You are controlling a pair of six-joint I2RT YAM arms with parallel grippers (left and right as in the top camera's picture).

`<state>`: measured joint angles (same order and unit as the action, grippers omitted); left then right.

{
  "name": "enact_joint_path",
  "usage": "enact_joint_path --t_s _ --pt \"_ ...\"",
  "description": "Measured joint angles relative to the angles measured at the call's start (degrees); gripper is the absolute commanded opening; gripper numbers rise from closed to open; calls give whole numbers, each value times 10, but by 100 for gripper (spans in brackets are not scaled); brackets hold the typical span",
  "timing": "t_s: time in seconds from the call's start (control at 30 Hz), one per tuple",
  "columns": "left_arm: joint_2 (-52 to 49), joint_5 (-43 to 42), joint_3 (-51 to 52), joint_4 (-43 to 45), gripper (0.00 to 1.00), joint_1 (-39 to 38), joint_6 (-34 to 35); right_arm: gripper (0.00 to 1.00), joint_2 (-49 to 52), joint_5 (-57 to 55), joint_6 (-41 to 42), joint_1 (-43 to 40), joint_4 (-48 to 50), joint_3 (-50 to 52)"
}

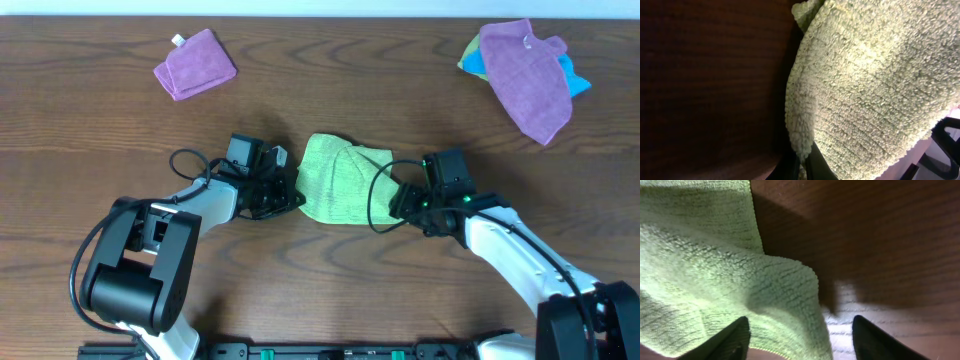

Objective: Fold the cloth
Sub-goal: 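Lift the green cloth with both grippers and stretch it toward the far side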

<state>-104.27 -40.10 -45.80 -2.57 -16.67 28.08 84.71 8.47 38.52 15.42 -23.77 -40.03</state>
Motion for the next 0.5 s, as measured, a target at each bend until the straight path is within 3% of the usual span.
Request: enact_joint_path --t_s 0.17,0.2,0.27,0.3,0.5 --pt "0 -5 0 0 6 0 0 49 0 -3 3 0 30 30" --pt "0 -5 0 0 5 0 0 43 0 -3 3 0 35 36" --pt "0 -7 0 0 6 0 0 10 0 -5 7 0 44 48" --pt "0 -8 0 0 6 0 0 1 -1 -7 6 0 45 50" --pt "0 -38 0 0 6 15 0 1 -10 -16 -16 0 46 53"
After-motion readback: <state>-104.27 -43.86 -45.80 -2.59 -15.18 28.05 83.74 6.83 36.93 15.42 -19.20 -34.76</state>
